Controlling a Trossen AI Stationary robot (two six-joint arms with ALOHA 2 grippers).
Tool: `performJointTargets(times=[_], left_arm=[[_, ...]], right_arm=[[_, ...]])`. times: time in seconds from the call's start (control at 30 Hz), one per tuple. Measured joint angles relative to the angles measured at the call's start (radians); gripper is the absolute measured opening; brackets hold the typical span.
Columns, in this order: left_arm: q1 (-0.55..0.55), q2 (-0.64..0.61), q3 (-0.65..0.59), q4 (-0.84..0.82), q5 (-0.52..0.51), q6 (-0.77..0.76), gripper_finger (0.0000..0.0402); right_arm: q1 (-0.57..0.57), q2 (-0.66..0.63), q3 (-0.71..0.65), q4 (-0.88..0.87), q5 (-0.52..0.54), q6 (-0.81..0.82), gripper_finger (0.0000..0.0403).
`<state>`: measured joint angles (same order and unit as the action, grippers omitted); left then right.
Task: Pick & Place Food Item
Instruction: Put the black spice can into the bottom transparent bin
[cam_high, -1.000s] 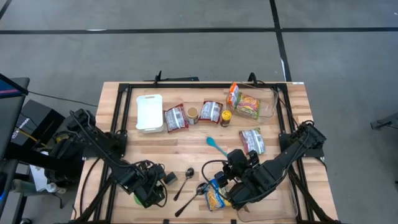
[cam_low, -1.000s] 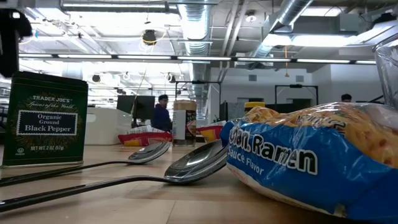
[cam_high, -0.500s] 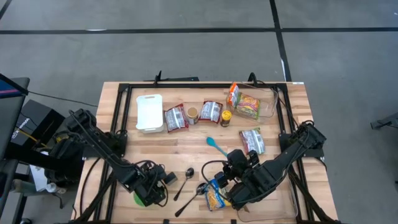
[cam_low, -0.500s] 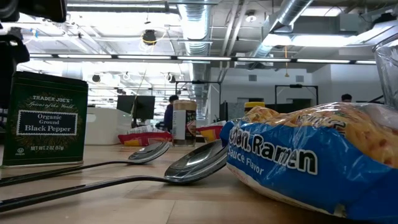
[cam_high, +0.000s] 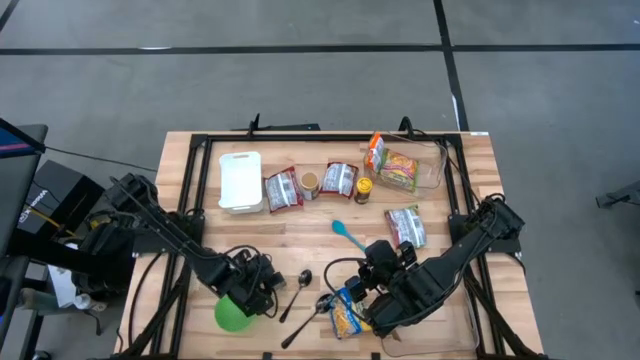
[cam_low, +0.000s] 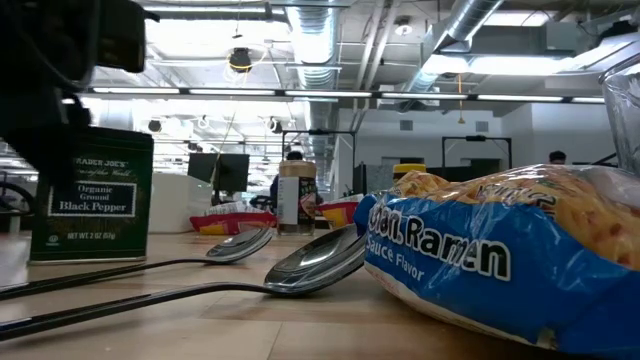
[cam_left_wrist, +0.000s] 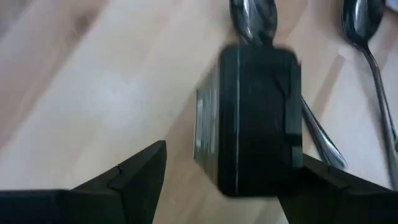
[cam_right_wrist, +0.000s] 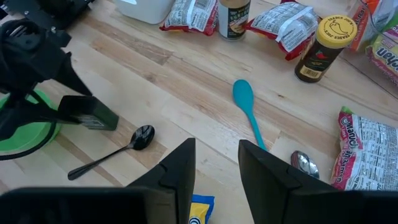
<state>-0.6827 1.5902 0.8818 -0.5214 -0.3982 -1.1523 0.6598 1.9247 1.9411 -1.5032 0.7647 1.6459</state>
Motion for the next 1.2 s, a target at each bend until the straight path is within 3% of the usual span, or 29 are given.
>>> performJointTargets(times=[0.33, 0.7, 1.2], left_arm=[[0.072, 0.000, 0.000, 0.118, -0.075, 0.307, 0.0264], [0.079, 0.000, 0.000, 0.118, 0.122, 0.302, 0.0264], [0.054, 0.000, 0.001, -0.034, 0.152, 0.118, 0.0264]], right_arm=[[0.000, 0.000, 0.000, 0.000, 0.000, 0.000, 0.0116], [0.000, 0.000, 0.000, 0.000, 0.000, 0.000, 0.0116], [0.000, 0.020, 0.000, 0.000, 0.000, 0.003, 0.0116]])
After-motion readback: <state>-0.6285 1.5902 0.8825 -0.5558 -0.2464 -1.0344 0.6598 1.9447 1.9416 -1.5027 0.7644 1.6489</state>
